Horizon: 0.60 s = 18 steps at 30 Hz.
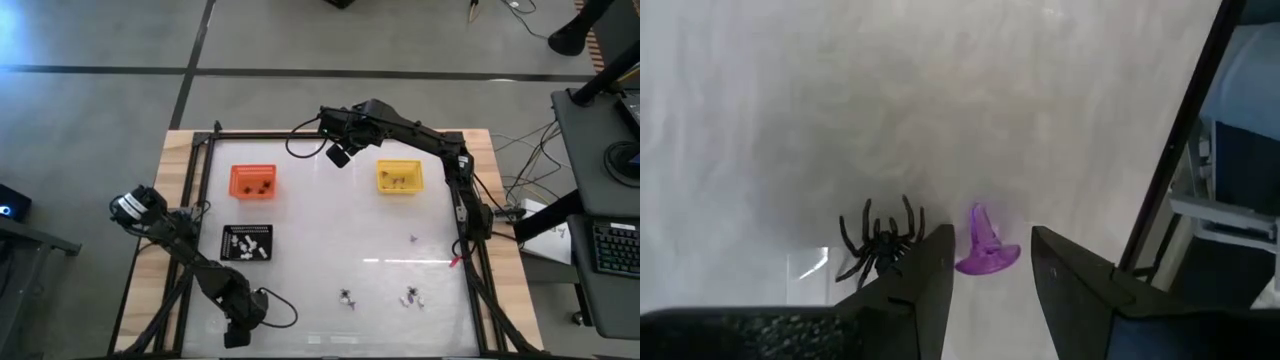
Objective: Sort Halloween decoration
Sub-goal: Put the violet witch hat into the yellow bin
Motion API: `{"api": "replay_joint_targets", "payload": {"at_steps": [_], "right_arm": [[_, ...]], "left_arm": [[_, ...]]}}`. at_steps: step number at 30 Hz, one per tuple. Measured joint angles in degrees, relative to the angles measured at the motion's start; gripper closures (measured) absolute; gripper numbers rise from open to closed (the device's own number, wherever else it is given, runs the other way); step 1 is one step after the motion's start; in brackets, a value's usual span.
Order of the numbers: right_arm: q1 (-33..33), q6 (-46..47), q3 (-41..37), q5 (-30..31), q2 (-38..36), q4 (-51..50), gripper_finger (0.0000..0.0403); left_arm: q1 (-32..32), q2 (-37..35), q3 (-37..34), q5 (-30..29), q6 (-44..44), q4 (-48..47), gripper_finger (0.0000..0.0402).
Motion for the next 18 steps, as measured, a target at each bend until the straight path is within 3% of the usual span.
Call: {"api": "replay_joint_targets", "payload": {"at_steps": [7,14,18], "right_arm": [[0.0,0.0,0.0,0.0,0.02,-0.01,0.0282],[0.0,0.0,0.0,0.02,0.02,-0.01,0.0282],[0.0,-0.79,0.0,0.02,0.02,-0.01,0.0282]], "left_arm": [[-0.02,1.09,0.07,-0.38,-0.39,-1.01,0.0294],[-0.02,1.46,-0.04,-1.0,0.71,-2.09,0.0384],[-0.02,1.46,-0.06,-0.97,1.13,-2.03,0.0393]]}}
